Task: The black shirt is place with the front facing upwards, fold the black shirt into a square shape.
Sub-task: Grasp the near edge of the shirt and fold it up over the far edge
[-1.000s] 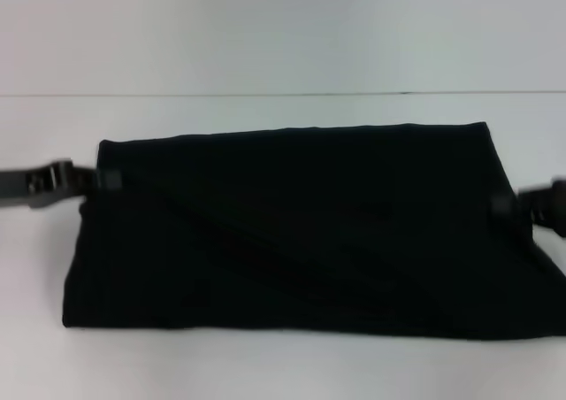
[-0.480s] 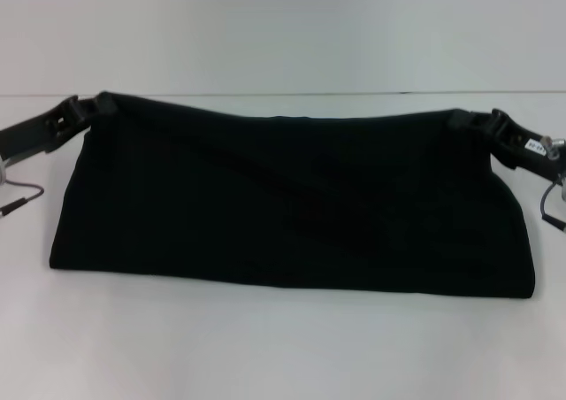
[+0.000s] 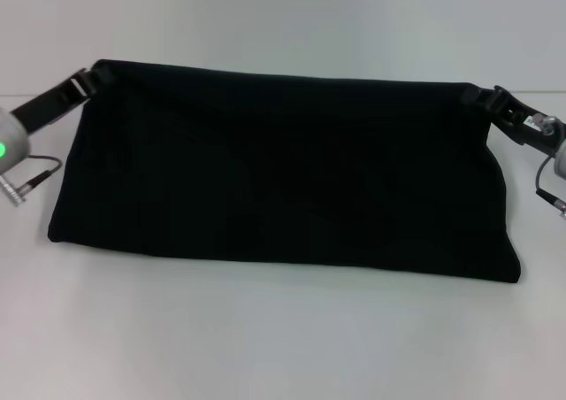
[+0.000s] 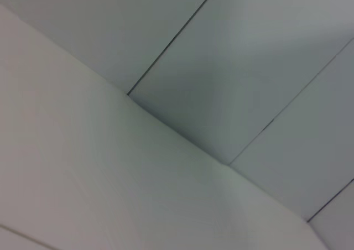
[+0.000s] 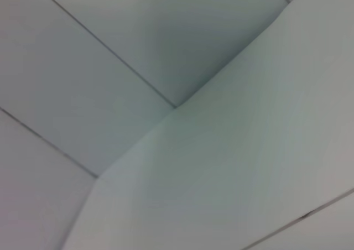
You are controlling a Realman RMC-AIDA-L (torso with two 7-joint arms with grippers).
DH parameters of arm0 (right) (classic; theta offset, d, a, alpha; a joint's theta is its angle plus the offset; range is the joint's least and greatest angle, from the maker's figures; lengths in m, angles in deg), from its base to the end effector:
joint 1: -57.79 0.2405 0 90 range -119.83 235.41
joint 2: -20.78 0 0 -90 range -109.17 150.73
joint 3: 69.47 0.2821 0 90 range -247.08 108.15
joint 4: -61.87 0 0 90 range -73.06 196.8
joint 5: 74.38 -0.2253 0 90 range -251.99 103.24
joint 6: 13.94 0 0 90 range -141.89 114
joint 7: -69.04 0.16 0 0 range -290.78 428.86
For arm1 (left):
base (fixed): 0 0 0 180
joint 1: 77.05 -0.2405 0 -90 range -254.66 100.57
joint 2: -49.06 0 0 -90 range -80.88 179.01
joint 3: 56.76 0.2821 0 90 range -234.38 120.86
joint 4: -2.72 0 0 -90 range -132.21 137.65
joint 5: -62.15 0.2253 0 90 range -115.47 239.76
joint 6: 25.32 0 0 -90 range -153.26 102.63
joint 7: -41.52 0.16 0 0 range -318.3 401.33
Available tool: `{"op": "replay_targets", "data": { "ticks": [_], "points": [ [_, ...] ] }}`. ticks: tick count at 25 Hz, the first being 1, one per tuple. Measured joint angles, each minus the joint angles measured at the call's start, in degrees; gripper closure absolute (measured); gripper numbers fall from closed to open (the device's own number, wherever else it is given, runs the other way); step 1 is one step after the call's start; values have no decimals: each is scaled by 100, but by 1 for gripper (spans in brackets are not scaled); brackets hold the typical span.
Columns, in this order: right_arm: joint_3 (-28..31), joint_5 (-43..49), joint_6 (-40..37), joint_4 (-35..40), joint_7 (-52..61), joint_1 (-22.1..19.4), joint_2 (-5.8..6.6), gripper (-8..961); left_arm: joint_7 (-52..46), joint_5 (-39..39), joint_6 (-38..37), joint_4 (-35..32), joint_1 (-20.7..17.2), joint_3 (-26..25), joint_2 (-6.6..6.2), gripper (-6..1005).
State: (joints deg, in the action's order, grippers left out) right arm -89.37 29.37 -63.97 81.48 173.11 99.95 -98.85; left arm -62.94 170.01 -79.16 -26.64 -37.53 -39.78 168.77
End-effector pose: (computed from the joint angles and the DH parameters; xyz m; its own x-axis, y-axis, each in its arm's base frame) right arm 0.3068 0.4668 -0.0243 0.0439 -0.5126 -0.8575 -0.9908 -0.1325 0.0285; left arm -0.3221 0.4644 0.0233 0.1435 0.4324 0.8902 0.9830 -0.1662 -0.0777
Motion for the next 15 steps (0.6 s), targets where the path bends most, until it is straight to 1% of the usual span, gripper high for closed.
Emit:
{"op": "replay_targets", "data": {
  "ticks": [2, 7, 9, 12, 15],
  "points": [
    [0, -144, 276, -140, -301, 84, -6, 844, 184, -2, 277, 1, 109, 31, 88, 930],
    [-7, -472, 933, -412, -997, 285, -33, 839, 765, -8, 1072, 12, 362, 60, 372, 930],
    [-6, -579, 1194, -518, -1306, 361, -39, 838, 1008, -38, 1356, 137, 463, 61, 415, 931],
    [1, -724, 1439, -655, -1843, 468, -48, 835, 1523, -253, 1752, 489, 607, 56, 414, 899],
    [12, -1018, 1474, -781, -2477, 511, -61, 832, 2041, -575, 1832, 647, 628, 47, 420, 867]
  ]
}}
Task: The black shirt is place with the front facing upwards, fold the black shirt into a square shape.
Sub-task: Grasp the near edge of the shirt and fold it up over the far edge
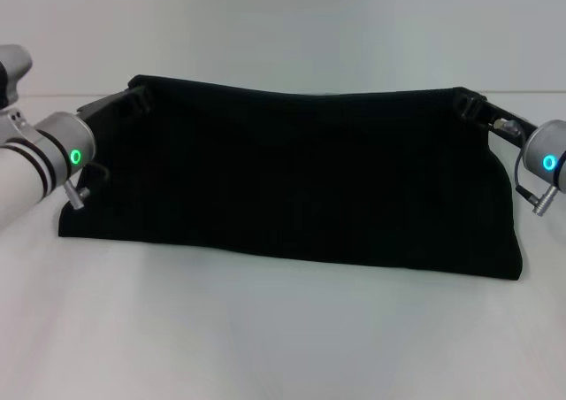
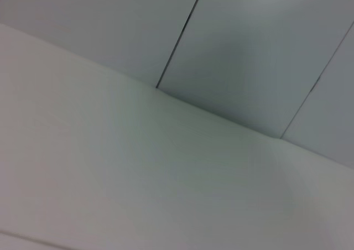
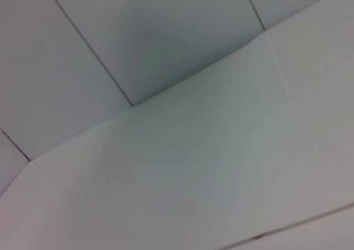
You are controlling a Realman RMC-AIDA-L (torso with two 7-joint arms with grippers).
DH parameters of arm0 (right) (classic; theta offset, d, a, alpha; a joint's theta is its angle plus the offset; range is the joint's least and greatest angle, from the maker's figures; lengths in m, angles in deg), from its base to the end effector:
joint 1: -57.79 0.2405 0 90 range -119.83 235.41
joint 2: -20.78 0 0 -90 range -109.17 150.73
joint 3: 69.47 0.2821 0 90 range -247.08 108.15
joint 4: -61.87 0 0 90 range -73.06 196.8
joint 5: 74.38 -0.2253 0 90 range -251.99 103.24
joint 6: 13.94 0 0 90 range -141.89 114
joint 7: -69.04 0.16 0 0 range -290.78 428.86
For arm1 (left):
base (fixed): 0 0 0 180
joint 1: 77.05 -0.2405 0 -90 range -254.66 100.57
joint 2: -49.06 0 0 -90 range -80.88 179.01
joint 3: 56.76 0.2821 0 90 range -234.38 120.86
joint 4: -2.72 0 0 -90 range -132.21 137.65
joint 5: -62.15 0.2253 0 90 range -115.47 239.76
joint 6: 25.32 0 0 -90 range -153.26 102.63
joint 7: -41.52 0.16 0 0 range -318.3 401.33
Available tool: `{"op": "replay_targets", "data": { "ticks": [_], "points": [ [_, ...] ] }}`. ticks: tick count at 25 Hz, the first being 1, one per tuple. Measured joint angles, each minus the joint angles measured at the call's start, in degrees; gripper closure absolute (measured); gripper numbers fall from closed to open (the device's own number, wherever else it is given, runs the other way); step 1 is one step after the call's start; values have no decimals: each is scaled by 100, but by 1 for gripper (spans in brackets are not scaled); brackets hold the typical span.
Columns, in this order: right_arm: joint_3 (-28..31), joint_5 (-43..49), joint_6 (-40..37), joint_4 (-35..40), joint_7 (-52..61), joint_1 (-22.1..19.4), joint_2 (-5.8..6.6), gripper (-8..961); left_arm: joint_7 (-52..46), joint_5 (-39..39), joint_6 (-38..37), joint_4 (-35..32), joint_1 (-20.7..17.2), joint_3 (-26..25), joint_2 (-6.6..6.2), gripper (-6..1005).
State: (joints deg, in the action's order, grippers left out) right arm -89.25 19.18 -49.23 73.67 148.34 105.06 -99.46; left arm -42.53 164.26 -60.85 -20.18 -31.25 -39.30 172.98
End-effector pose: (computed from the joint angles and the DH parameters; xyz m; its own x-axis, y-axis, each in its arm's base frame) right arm 0.3007 0.4870 -0.0500 0.2815 -0.4529 -0.8460 -0.9594 -0.1172 -0.2565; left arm -0.3030 0.4878 -0.0313 0.3466 0.4104 0.8435 0.9373 -0.1150 -0.3292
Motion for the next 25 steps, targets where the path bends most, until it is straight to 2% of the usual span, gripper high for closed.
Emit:
{"op": "replay_targets", "data": {
  "ticks": [1, 5, 8, 10, 14, 18, 21, 23, 25],
  "points": [
    [1, -130, -7, -39, -187, 3, -1, 831, 704, -572, -3, 189, -31, -15, 7, 856],
    [0, -548, -41, -154, -671, -5, 3, 828, 1303, -1251, -73, 400, -97, 2, 12, 813],
    [37, -638, -44, -160, -697, -61, 5, 607, 1417, -1372, -82, 471, -125, 6, 6, 781],
    [45, -795, -103, -161, -693, -131, 9, 559, 1422, -1373, -81, 468, -146, 1, 2, 760],
    [45, -1015, -515, -149, -680, -367, 26, 464, 1409, -1448, -167, 424, -282, -33, -4, 607],
    [43, -1024, -904, -103, -550, -531, 62, 369, 1375, -1679, -648, 413, -520, -13, -14, 437],
    [-12, -974, -841, -46, -116, -551, 96, 224, 1301, -1666, -1070, 426, -659, 22, -26, 297],
    [-119, -859, -762, -18, 375, -563, 149, 127, 1090, -1639, -1240, 422, -740, 178, -47, 256],
    [-301, -741, -757, -17, 864, -595, 222, 122, 814, -1634, -1370, 413, -823, 426, -97, 215]
  ]
}}
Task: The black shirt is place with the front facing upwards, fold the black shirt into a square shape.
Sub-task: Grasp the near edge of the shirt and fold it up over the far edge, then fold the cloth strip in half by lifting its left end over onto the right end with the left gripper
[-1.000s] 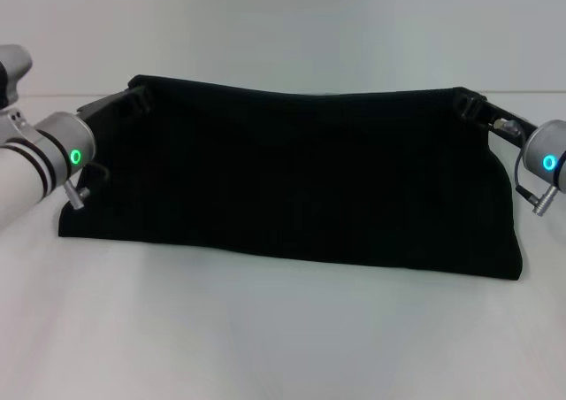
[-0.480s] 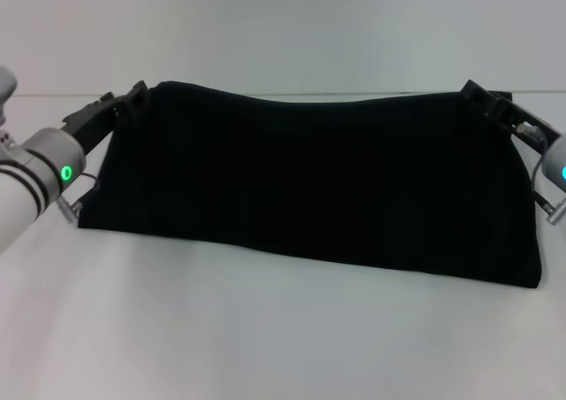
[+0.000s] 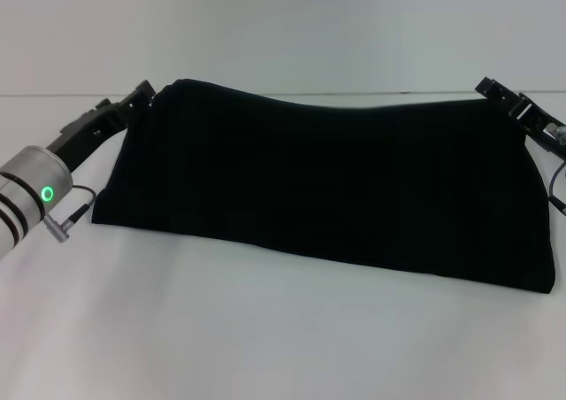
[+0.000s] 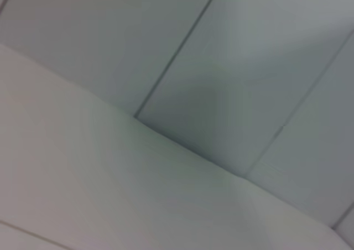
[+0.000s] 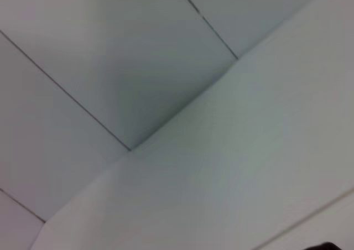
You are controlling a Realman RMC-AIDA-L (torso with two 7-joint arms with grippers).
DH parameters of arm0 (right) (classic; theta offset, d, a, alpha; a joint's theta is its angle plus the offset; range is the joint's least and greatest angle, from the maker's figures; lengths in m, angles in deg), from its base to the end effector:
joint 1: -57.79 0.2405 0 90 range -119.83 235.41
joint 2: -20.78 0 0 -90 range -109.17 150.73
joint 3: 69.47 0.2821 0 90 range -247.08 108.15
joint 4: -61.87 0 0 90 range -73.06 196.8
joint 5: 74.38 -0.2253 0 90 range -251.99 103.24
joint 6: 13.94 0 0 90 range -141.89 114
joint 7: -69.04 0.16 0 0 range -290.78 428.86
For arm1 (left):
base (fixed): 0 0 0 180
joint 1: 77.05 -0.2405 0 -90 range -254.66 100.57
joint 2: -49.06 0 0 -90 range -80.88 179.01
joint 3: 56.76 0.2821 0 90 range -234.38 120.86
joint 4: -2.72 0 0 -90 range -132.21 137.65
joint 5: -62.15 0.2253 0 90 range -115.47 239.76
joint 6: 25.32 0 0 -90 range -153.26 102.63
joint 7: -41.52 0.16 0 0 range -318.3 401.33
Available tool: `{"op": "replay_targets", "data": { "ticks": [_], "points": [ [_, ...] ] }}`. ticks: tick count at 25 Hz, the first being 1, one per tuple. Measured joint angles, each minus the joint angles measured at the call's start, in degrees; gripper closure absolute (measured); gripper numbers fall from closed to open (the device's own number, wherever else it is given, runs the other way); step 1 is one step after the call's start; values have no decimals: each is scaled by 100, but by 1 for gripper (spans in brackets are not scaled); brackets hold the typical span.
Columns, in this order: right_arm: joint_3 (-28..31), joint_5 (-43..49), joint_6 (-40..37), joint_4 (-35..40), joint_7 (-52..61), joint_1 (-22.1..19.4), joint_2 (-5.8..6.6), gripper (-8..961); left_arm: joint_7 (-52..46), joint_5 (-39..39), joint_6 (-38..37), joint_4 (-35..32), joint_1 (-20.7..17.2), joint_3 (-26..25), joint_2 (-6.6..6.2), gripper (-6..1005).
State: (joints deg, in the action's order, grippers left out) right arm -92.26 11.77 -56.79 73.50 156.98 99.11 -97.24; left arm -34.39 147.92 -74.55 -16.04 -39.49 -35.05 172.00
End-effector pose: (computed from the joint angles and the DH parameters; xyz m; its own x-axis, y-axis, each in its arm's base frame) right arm 0.3329 0.4653 -0.0241 0.0513 -0.4069 -0.9120 -0.9984 -0.0414 -0.0377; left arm -0.3258 0.4456 -0.0293 0.2369 0.3247 0.9157 0.9661 -0.1784 -0.1867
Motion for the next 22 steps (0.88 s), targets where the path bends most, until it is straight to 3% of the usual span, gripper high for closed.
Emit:
{"op": "replay_targets", "data": {
  "ticks": [4, 8, 13, 22],
  "points": [
    [-315, 74, -225, 3, 498, -95, 77, 112, -224, -1, -239, -1, -107, 262, -53, 134],
    [-417, 75, -643, 10, 713, -262, 76, 113, -272, -31, -817, -13, -294, 309, -57, 134],
    [-269, 18, -1189, 205, 801, -751, -30, 113, -670, -1, -1255, -20, -428, 354, -126, 133],
    [-319, 215, -1904, 215, 799, -1300, 52, 115, -1356, 2, -1949, -18, -657, 764, -281, 134]
  ]
}}
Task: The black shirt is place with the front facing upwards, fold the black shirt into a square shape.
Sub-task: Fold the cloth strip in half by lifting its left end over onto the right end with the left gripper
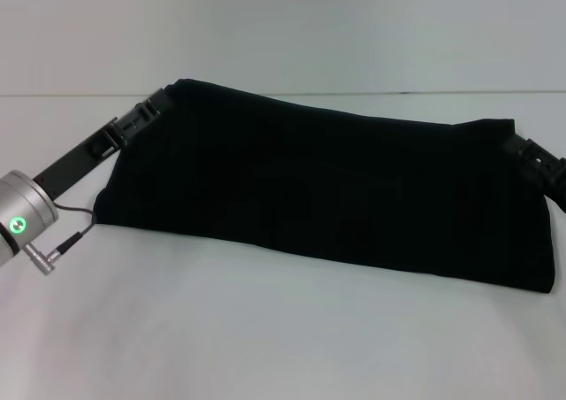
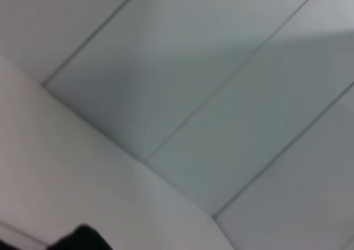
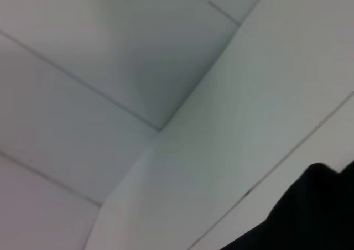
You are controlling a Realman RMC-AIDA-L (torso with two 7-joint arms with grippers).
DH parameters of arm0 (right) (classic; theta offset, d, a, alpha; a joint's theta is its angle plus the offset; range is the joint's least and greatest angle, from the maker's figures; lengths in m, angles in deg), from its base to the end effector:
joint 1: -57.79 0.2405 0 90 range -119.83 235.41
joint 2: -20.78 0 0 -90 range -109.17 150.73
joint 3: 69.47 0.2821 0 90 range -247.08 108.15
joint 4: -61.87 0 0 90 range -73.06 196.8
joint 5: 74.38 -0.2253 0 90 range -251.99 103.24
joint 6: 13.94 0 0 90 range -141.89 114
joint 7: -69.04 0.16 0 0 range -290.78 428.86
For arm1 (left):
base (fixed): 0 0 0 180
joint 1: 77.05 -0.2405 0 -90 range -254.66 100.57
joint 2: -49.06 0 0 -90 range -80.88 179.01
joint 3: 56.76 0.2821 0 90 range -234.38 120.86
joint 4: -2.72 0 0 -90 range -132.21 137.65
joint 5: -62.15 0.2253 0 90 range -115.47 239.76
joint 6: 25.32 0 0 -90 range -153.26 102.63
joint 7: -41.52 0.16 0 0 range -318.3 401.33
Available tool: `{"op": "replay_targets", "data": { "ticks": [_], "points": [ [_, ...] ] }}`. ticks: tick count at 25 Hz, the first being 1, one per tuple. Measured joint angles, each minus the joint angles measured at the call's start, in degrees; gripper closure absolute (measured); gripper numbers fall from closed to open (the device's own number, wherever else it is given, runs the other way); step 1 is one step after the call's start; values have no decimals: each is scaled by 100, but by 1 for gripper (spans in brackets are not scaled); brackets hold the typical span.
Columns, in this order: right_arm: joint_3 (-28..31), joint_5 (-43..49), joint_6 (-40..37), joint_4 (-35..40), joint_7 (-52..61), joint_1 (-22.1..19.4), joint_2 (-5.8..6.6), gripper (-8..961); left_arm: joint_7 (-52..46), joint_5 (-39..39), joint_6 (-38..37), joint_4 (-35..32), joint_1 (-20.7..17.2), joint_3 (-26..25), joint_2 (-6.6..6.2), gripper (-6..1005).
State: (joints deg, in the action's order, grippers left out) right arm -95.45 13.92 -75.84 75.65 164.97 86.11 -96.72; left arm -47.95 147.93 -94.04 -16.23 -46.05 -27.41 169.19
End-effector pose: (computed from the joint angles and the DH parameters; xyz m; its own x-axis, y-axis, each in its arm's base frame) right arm 0.3742 0.3834 -0.0186 -0.0871 -0.4577 -0.8848 -0.9834 -0.1023 0.1497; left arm -0.3196 0.4018 -0.0197 0.0845 0.4157 0.9056 0.9319 -0.3548 0.0759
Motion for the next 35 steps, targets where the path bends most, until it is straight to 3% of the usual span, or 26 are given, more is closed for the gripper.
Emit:
{"op": "replay_targets", "data": {
  "ticks": [5, 13, 18, 24, 28, 35],
  "points": [
    [-198, 365, -1023, 212, -918, -88, 52, 115, -779, 0, -91, 27, -17, 687, -241, 135],
    [-1111, 624, -1580, 336, -2308, 100, -42, 115, -1946, 82, -87, -40, -8, 1464, -564, 137],
    [-1882, 629, -1795, 462, -2164, -13, 117, 115, -3302, 1384, 14, -544, -26, 1513, -968, 138],
    [-2235, 798, -2025, 475, -2160, -156, 218, 115, -3965, 2604, 323, -1080, 44, 1356, -1173, 138],
    [-2244, 997, -2036, 477, -2160, -164, 186, 115, -4038, 2844, 464, -1069, 137, 1309, -1197, 138],
    [-2251, 1058, -2013, 472, -2133, -168, 166, 115, -3943, 3026, 791, -1048, 156, 1387, -1002, 139]
  ]
}}
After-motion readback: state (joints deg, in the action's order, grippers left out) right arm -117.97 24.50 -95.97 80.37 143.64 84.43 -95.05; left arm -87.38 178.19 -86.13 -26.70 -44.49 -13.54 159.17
